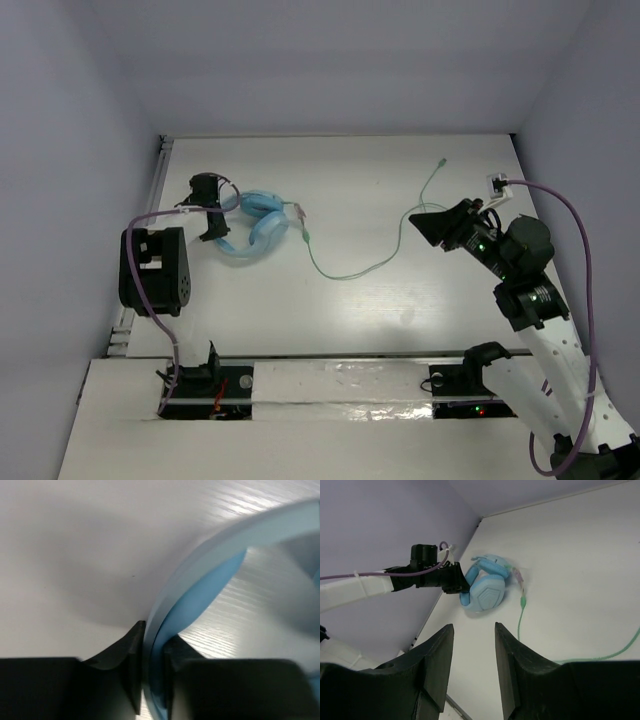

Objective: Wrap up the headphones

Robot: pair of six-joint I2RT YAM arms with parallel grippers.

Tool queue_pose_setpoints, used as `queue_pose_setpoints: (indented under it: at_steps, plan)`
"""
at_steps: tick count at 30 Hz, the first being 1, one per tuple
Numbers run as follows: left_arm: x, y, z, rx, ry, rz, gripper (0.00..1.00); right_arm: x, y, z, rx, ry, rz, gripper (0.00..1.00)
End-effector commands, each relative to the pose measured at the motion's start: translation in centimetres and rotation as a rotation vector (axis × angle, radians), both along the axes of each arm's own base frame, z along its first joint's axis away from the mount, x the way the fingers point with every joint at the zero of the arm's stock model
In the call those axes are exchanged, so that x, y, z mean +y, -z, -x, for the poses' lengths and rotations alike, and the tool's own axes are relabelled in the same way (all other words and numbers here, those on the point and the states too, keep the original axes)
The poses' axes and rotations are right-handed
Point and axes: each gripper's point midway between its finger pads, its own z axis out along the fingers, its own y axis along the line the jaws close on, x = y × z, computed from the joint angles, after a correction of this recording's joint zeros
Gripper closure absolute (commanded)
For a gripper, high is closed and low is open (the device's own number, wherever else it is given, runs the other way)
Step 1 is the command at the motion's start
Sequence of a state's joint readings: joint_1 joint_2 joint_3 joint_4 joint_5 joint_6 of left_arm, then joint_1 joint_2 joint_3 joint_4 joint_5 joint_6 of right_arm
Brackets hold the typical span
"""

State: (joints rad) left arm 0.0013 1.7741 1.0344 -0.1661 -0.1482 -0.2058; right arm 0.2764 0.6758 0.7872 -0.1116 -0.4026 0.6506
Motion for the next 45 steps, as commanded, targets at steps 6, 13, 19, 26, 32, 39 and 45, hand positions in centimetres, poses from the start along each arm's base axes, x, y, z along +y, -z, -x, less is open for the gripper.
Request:
queue_pose_setpoints:
  at_steps: [6, 13, 19, 26, 32, 39, 45]
  plan:
    - [-3.2, -1.2, 1.7, 0.020, 0.071, 0.101, 1.00, -0.2, -2.2, -0.2, -0.082, 0.021, -0.019, 0.66]
    - [-7.9, -17.2, 0.3, -0.348, 0.225, 0.310, 1.00, 2.0, -0.2, -1.1, -0.035, -0.088, -0.029, 1.00]
    - [-9.9, -27.1, 1.5, -0.531, 0.331, 0.353, 1.00, 5.8, 0.2, -2.6, -0.080, -0.174, 0.017, 1.00]
    - [-13.1, -32.1, 2.2, -0.630, 0.516, 0.473, 1.00, 7.6, 3.4, -6.5, -0.204, -0.224, 0.218, 0.21]
    - [-14.9, -34.5, 3.0, -0.661, 0.631, 0.538, 1.00, 9.1, 4.8, -7.7, -0.250, -0.306, 0.266, 0.16]
    - [-16.1, -37.9, 2.6, -0.737, 0.697, 0.591, 1.00, 11.6, 9.0, -6.4, -0.154, -0.490, 0.257, 0.26]
    - [-17.4, -40.5, 3.1, -0.795, 0.755, 0.679, 1.00, 11.8, 11.4, -8.3, -0.092, -0.476, 0.323, 0.26]
